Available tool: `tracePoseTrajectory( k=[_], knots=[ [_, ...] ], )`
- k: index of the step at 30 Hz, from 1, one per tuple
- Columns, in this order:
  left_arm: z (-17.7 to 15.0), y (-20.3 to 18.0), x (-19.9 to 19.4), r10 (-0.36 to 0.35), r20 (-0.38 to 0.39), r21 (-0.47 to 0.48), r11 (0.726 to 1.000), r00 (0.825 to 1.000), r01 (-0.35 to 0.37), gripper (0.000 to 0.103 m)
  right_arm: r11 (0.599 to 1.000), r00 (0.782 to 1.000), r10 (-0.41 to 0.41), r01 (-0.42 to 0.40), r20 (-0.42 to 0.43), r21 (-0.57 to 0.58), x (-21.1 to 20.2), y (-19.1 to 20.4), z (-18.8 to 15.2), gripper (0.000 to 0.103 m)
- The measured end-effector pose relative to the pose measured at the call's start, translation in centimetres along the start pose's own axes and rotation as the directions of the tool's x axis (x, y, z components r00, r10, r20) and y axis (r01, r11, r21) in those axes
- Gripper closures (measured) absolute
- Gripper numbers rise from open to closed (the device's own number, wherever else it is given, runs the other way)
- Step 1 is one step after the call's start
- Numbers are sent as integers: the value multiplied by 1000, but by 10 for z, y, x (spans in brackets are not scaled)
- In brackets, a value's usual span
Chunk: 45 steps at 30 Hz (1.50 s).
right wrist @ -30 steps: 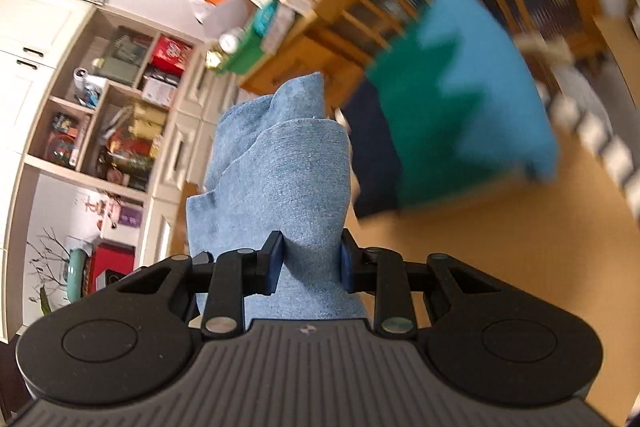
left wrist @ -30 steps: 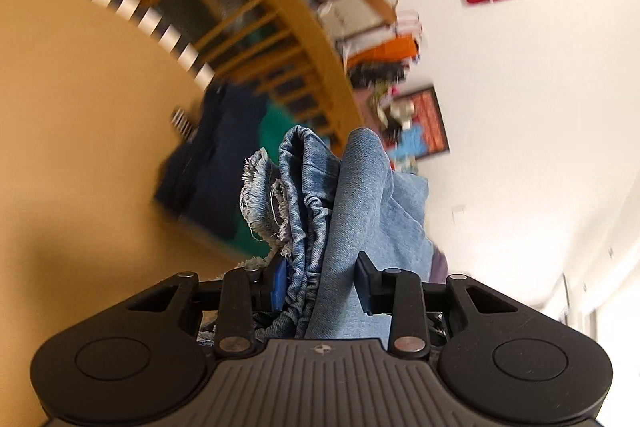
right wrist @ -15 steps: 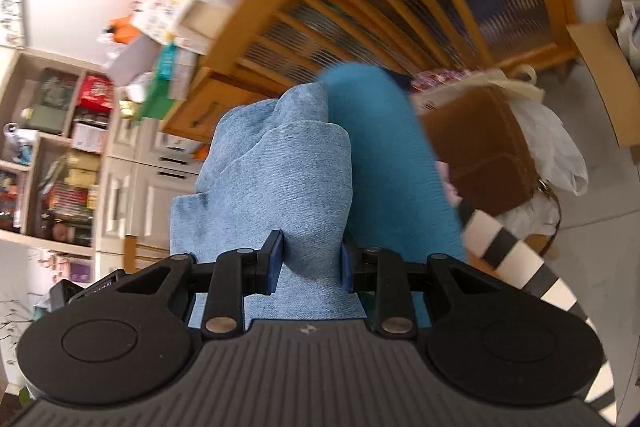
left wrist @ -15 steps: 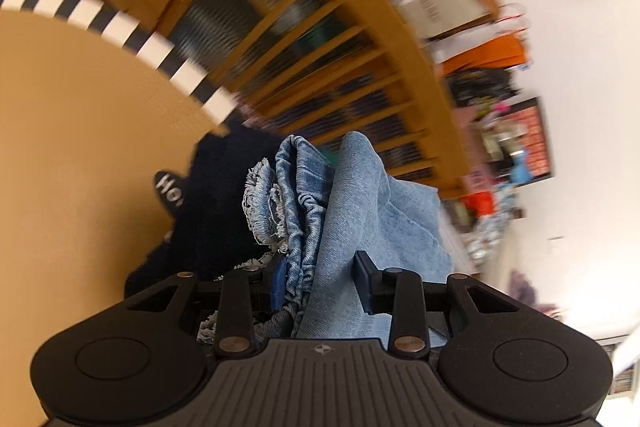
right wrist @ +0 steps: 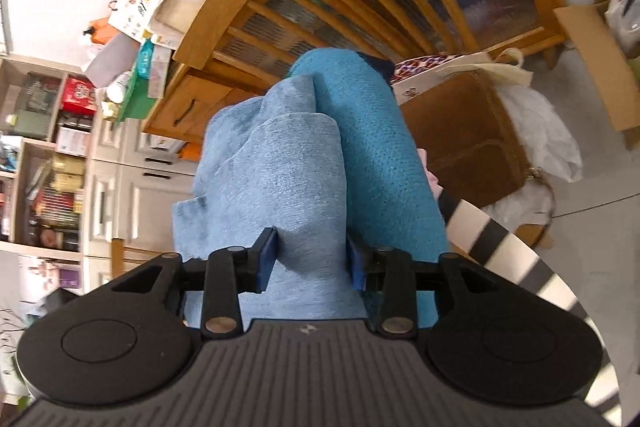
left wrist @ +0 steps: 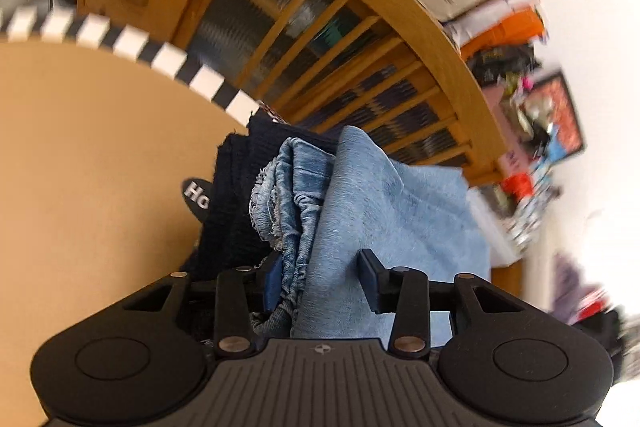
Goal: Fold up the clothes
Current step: 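Lower the bundle onto the folded clothes stack and open both grippers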
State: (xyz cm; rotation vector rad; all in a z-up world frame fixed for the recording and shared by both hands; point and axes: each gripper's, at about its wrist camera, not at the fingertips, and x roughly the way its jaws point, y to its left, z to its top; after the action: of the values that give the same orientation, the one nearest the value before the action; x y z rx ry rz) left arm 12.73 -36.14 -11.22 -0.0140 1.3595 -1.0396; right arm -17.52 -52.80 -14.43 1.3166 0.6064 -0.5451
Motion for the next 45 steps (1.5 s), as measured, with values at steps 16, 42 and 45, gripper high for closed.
tracePoseTrajectory(
  k=[16, 42, 45],
  knots=[
    [-88, -88, -38, 193, 106, 392, 893, 975, -219, 69, 667, 917, -341, 390, 206, -635, -2, 124, -112, 79],
    [-129, -70, -47, 284, 95, 362, 883, 954, -299, 43, 678, 895, -388, 440, 223, -589, -9, 125, -158, 50],
    [-158, -61, -75, 281, 131, 368, 877, 951, -309, 24, 681, 881, -385, 473, 277, -559, -34, 121, -187, 32]
  ],
)
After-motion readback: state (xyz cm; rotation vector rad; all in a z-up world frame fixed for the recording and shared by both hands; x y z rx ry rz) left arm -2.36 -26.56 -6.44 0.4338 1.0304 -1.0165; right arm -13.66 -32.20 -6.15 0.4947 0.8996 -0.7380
